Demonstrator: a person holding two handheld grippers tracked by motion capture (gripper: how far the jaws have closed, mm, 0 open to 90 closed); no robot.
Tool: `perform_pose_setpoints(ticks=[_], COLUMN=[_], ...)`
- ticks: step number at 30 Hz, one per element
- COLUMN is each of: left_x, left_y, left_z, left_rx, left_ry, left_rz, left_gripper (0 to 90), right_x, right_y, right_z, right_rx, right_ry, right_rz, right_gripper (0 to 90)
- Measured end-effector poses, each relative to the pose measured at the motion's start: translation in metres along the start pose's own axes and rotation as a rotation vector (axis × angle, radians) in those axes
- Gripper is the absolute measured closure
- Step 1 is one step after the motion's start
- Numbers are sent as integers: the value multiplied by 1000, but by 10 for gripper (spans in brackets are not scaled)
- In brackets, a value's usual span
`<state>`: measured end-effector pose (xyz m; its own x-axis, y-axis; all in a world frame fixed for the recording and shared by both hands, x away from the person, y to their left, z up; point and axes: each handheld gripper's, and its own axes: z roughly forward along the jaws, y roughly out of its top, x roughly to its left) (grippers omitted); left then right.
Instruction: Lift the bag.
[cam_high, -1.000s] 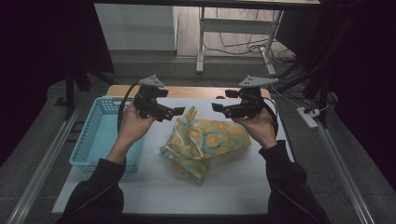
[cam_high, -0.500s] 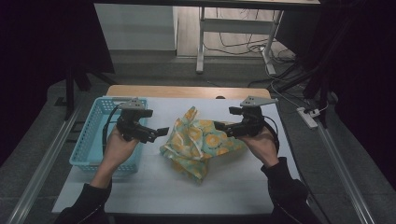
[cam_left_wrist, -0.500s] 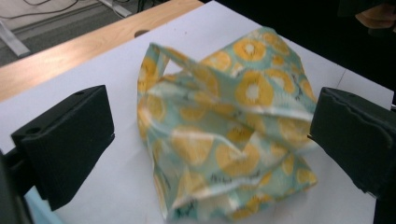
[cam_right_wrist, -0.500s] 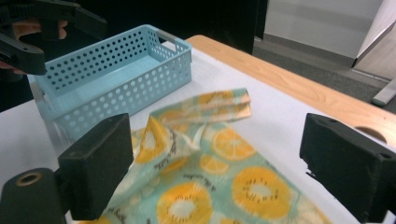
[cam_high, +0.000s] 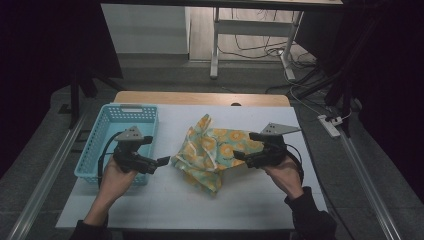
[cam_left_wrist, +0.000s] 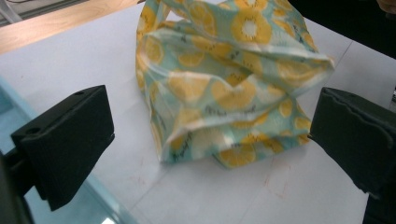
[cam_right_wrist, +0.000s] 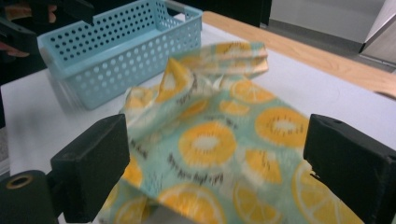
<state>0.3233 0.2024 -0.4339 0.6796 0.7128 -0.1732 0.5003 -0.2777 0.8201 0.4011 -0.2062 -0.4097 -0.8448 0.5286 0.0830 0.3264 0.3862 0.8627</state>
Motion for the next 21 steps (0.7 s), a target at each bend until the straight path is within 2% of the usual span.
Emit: perform_pose_setpoints(ticks=[5,12,17,21], left_x=[-7,-19,-27,-31], left_y=[-18,-49,-72,-88], left_z=[-8,-17,-26,-34], left_rx=[7,13,16,8], left_ry=[5,14,51,68], left_rz=[-4,-25,-32,-56], left_gripper=[0,0,0,0], right_x=[5,16,20,26], right_y=[-16,-40,-63,-80], right_z=[-8,-22,-34,-43], right_rx=[8,13,14,29], right_ry=[-12,-53,-69,-92], right_rz=[-10,-28,8,26], right_gripper=[43,8,7,4])
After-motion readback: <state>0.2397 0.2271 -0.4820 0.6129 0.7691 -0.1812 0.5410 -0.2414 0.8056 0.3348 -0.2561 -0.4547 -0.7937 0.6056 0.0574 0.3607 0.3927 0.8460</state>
